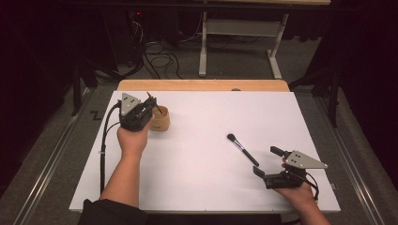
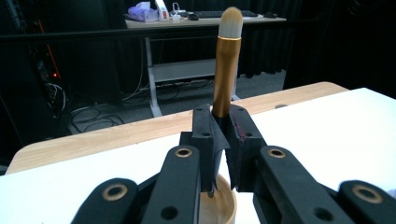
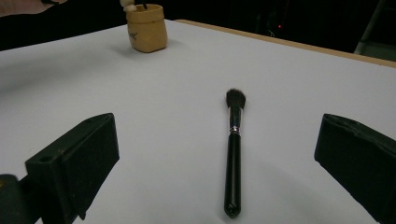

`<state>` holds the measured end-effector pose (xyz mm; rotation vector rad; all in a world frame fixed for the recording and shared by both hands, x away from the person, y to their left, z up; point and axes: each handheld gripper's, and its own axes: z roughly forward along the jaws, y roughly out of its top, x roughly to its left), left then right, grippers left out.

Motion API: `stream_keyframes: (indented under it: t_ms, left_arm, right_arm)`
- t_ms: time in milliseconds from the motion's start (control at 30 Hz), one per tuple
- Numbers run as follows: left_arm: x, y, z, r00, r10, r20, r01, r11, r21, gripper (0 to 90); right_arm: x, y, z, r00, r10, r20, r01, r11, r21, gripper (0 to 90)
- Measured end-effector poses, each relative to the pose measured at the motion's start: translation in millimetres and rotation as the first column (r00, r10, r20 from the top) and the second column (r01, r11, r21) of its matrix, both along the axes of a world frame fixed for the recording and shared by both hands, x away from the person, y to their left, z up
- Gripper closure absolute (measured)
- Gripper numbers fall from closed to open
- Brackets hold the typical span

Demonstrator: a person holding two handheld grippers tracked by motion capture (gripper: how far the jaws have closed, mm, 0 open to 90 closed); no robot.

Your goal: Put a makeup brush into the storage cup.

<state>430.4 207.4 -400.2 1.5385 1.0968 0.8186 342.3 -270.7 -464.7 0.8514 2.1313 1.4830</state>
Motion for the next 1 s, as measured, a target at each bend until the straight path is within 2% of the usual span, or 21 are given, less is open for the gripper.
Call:
stream_keyframes:
  t_ms: [1000]
  left_arm:
    - [4.7,1.7,-34.2,0.998,0.011,-0.063,-0.012,0.9999,-0.008,82.6]
  right_arm:
    - [0.5,1.7,-2.5,0.9999,0.012,-0.012,-0.012,0.9999,-0.007,0.6]
